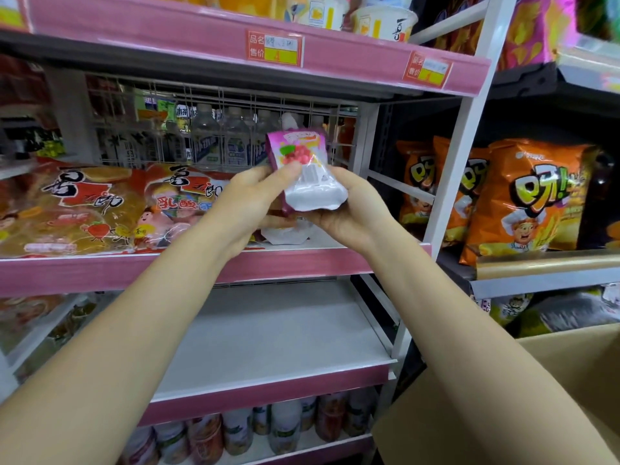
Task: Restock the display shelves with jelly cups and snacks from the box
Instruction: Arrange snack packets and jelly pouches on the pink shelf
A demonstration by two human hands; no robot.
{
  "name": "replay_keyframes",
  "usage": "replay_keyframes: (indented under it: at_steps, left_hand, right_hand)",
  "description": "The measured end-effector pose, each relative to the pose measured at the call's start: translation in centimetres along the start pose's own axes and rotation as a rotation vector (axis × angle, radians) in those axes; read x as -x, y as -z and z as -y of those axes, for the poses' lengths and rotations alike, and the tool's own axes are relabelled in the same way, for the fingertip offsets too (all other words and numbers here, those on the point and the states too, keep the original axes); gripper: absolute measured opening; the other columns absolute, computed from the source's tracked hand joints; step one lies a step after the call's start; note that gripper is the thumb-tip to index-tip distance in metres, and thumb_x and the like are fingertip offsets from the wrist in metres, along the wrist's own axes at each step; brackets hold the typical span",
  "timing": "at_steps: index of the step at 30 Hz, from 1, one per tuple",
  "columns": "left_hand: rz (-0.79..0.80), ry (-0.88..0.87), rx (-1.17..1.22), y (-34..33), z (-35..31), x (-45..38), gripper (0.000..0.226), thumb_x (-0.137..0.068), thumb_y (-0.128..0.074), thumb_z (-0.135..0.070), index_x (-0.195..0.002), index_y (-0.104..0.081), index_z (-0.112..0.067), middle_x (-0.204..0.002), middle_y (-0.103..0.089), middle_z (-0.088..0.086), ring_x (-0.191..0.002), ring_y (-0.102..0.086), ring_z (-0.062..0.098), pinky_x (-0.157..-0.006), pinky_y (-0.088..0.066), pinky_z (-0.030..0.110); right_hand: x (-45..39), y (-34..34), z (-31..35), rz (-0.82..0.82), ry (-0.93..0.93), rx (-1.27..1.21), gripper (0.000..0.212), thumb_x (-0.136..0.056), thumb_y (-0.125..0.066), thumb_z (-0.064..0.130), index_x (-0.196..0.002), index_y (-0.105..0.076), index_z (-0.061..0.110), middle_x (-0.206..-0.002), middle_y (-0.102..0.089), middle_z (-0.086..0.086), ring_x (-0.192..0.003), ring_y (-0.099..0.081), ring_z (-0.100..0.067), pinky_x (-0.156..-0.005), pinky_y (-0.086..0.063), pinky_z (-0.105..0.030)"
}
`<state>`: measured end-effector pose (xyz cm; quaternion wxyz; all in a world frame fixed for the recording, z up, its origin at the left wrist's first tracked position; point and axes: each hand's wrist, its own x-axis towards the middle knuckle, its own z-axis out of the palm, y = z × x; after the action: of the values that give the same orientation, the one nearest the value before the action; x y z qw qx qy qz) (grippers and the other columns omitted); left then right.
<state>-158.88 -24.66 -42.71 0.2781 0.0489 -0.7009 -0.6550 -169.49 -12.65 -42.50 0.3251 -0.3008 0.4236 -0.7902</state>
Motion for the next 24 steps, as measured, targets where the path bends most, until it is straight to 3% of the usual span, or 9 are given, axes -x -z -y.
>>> replay_keyframes:
  at_steps: [3,5,7,9,11,14,17,20,24]
  left_hand:
    - [-0.050,-0.040,-0.059,0.2,0.9,0.0,0.011,-0.094,-0.067,-0.022,-0.101,-0.069,-0.013,-0.091,-0.073,0.004,-0.065,-0.070,0.013,-0.051,-0.056,0.026]
    - [-0.095,-0.069,-0.102,0.4,1.4,-0.5,0.010,-0.091,-0.072,-0.022,-0.099,-0.070,-0.017,-0.093,-0.073,0.004,-0.066,-0.070,0.011,-0.050,-0.057,0.028]
    - [-0.125,-0.135,-0.206,0.7,2.0,-1.0,0.013,-0.088,-0.074,-0.031,-0.098,-0.070,-0.023,-0.092,-0.074,0.004,-0.074,-0.072,0.016,-0.060,-0.061,0.037]
    - [-0.193,-0.252,-0.469,1.5,2.3,-1.3,0.028,-0.087,-0.065,-0.047,-0.103,-0.072,-0.025,-0.088,-0.073,0.001,-0.081,-0.071,0.023,-0.074,-0.059,0.045]
    - [-0.236,-0.362,-0.751,2.8,2.6,-1.1,0.043,-0.091,-0.053,-0.054,-0.117,-0.071,-0.025,-0.095,-0.070,-0.002,-0.089,-0.066,0.024,-0.081,-0.055,0.045]
    - [-0.040,-0.344,-1.236,4.7,3.6,-1.3,0.059,-0.082,-0.051,-0.067,-0.129,-0.064,-0.034,-0.135,-0.058,-0.003,-0.125,-0.048,0.026,-0.105,-0.037,0.045]
    - [-0.001,-0.279,-1.296,4.8,4.4,-1.7,0.052,-0.085,-0.067,-0.054,-0.134,-0.057,-0.041,-0.148,-0.044,-0.012,-0.138,-0.032,0.020,-0.110,-0.024,0.042]
    - [-0.054,-0.292,-1.328,4.3,4.4,-2.0,0.050,-0.086,-0.067,-0.055,-0.133,-0.057,-0.043,-0.149,-0.043,-0.015,-0.136,-0.031,0.019,-0.106,-0.023,0.040]
    - [-0.048,-0.299,-1.354,4.4,4.6,-1.9,0.049,-0.088,-0.062,-0.058,-0.134,-0.057,-0.043,-0.150,-0.043,-0.015,-0.137,-0.030,0.019,-0.107,-0.021,0.041]
  right_hand:
    - [0.1,0.2,-0.2,0.070,-0.049,0.209,0.053,-0.096,-0.055,0.038,-0.136,-0.056,0.004,-0.125,-0.065,-0.016,-0.118,-0.061,-0.032,-0.107,-0.046,-0.045]
    - [0.1,0.4,-0.2,0.093,-0.018,0.387,0.046,-0.096,-0.060,0.027,-0.134,-0.055,0.001,-0.119,-0.066,-0.016,-0.106,-0.065,-0.030,-0.093,-0.055,-0.041]
    - [0.1,0.7,0.1,0.064,0.035,0.500,0.040,-0.096,-0.062,0.015,-0.132,-0.054,-0.001,-0.110,-0.068,-0.014,-0.092,-0.067,-0.027,-0.070,-0.058,-0.034]
    - [0.1,1.0,0.3,-0.009,0.109,0.562,0.038,-0.093,-0.066,0.012,-0.128,-0.055,0.002,-0.106,-0.070,-0.014,-0.086,-0.069,-0.027,-0.060,-0.055,-0.033]
    - [0.0,1.6,0.2,-0.162,0.208,0.678,0.037,-0.088,-0.073,0.014,-0.121,-0.055,0.011,-0.109,-0.071,-0.010,-0.090,-0.071,-0.029,-0.063,-0.058,-0.038]
    - [-0.5,2.2,-0.3,-0.375,0.296,0.852,0.041,-0.085,-0.074,0.020,-0.116,-0.049,0.016,-0.104,-0.068,-0.006,-0.093,-0.070,-0.025,-0.078,-0.060,-0.046]
    - [-0.5,1.8,-0.6,-0.414,0.315,0.983,0.042,-0.087,-0.069,0.018,-0.118,-0.041,0.010,-0.092,-0.062,0.000,-0.083,-0.063,-0.018,-0.070,-0.055,-0.032]
    - [-0.2,1.2,-0.8,-0.406,0.342,1.086,0.041,-0.087,-0.066,0.016,-0.116,-0.038,0.013,-0.087,-0.059,0.003,-0.074,-0.062,-0.018,-0.057,-0.059,-0.035]
    - [0.4,1.3,-1.1,-0.517,0.444,1.281,0.056,-0.089,-0.063,0.018,-0.137,-0.034,0.018,-0.098,-0.067,-0.002,-0.084,-0.066,-0.026,-0.074,-0.058,-0.043]
